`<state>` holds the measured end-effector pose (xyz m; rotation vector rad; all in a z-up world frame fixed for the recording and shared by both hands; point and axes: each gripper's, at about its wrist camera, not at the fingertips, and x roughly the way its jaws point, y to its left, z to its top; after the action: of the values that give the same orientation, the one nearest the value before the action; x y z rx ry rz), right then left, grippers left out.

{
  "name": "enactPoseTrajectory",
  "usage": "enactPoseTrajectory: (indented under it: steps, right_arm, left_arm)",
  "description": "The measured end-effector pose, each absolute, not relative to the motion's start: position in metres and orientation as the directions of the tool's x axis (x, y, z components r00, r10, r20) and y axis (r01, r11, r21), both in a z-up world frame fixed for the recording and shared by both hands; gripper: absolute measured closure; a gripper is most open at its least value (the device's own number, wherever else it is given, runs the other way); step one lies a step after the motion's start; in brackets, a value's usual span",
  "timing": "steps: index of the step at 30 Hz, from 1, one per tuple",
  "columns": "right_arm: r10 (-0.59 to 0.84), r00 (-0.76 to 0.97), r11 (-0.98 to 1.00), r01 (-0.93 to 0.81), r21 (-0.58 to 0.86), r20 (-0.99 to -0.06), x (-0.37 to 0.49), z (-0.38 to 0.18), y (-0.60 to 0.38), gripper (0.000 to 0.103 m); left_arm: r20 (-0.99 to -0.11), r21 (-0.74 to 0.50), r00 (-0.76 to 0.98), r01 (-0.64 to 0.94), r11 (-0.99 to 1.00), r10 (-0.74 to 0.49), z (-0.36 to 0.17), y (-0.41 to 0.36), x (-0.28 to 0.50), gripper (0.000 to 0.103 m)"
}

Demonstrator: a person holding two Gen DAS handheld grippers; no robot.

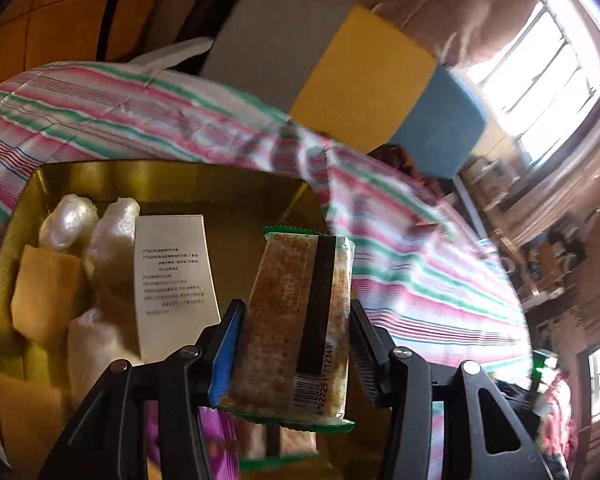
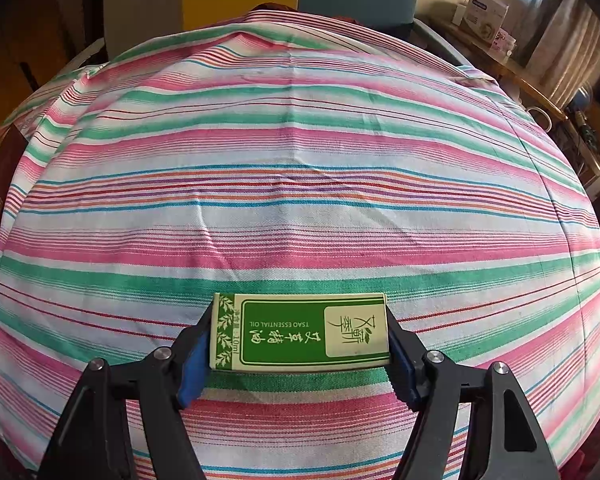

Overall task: Organize objects
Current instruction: 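Carry the cracker bar into the gold tray and open the left tool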

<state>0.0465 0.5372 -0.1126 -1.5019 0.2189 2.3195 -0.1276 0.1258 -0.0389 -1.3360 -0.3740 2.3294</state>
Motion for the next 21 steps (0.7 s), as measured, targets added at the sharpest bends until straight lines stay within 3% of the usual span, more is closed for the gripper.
enactPoseTrajectory:
  steps: [11, 21]
  right_arm:
    - [0.221, -0.364, -0.921, -0.383, -0.071, -0.905, 0.047, -0.112, 0.536, 0.03]
    - [0.223, -0.363, -0.92, -0.385, -0.072, -0.905, 0.046, -0.112, 0.536, 0.03]
  left_arm:
    - [-0.805, -0.352, -0.42, -0.229, -0.908, 0.418, -0.054, 0.143, -0.146, 0.051]
    - [-0.758, -0.27, -0.527, -0.284, -0.92, 0.385, -0.027, 0.123, -0.1, 0.051]
